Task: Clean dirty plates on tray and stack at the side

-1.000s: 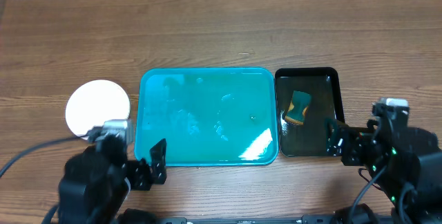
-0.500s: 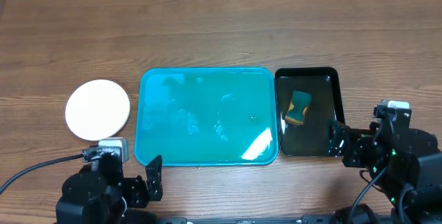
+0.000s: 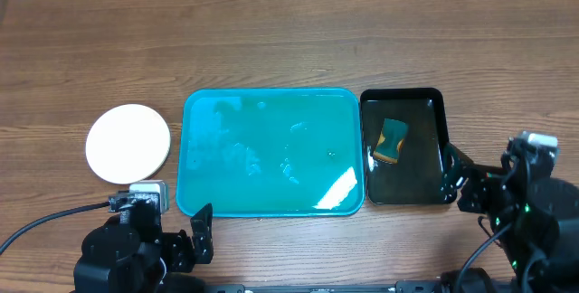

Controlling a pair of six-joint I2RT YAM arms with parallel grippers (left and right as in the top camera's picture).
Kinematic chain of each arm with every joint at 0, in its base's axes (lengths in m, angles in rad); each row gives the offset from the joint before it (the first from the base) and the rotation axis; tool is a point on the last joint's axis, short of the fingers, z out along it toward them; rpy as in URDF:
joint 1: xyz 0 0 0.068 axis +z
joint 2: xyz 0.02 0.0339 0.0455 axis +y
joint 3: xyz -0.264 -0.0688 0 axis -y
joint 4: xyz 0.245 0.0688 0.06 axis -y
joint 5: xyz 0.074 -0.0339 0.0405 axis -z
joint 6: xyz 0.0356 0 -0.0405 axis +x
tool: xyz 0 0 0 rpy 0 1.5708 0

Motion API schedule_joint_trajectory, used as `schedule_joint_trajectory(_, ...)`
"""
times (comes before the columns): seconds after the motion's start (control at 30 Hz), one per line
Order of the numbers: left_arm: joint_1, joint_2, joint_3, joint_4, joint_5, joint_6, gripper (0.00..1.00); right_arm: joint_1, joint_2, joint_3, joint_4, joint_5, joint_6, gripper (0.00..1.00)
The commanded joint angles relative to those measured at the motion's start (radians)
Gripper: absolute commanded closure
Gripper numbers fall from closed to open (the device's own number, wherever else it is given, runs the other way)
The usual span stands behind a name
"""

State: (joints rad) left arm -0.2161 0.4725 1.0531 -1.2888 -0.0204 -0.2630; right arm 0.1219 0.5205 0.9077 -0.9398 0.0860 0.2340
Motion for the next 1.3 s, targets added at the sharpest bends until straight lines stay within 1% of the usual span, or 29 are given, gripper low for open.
schedule_joint_trajectory(0.0,-0.003,-0.003,-0.004,0.001,-0.013,-0.014,0.0,-0.013,-0.149,-0.151,0.123,0.011,-0.007,0.0)
schedule_joint_trajectory(0.13,-0.003,-0.003,-0.004,0.001,-0.013,-0.014,0.0,-0.013,-0.31,-0.33,0.285,0.002,-0.006,0.0)
schedule_joint_trajectory(0.23,-0.003,-0.003,-0.004,0.001,-0.013,-0.014,0.0,-0.022,-0.445,-0.473,0.444,0.0,-0.006,0.0)
schedule_joint_trajectory(0.3,-0.003,-0.003,-0.004,0.0,-0.013,-0.014,0.0,-0.027,-0.502,-0.541,0.538,-0.001,-0.006,0.0)
schedule_joint_trajectory(0.4,-0.003,-0.003,-0.004,0.0,-0.013,-0.014,0.0,-0.034,-0.517,-0.631,0.702,0.0,-0.006,0.0)
schedule_joint_trajectory(0.5,-0.003,-0.003,-0.004,-0.001,-0.013,-0.014,0.0,-0.034,-0.517,-0.702,0.804,-0.001,-0.007,0.0)
schedule_joint_trajectory(0.63,-0.003,-0.003,-0.004,-0.002,-0.013,-0.014,0.0,-0.034,-0.518,-0.859,1.012,-0.023,-0.012,0.0)
schedule_joint_trajectory(0.67,-0.003,-0.003,-0.004,-0.002,-0.013,-0.014,0.0,-0.035,-0.518,-0.9,1.044,-0.064,-0.055,0.0)
schedule_joint_trajectory(0.73,-0.003,-0.003,-0.004,-0.002,-0.013,-0.014,0.0,-0.038,-0.518,-0.9,0.998,-0.112,-0.098,0.0)
schedule_joint_trajectory(0.77,-0.003,-0.003,-0.004,-0.002,-0.013,-0.014,0.0,-0.045,-0.518,-0.9,0.948,-0.134,-0.137,0.0)
schedule_joint_trajectory(0.83,-0.003,-0.003,-0.004,-0.002,-0.013,-0.014,0.0,-0.05,-0.518,-0.9,0.858,-0.133,-0.135,0.0)
schedule_joint_trajectory(1.27,-0.003,-0.003,-0.004,-0.002,-0.013,-0.014,0.0,-0.05,-0.518,-0.9,0.859,-0.133,-0.134,0.0)
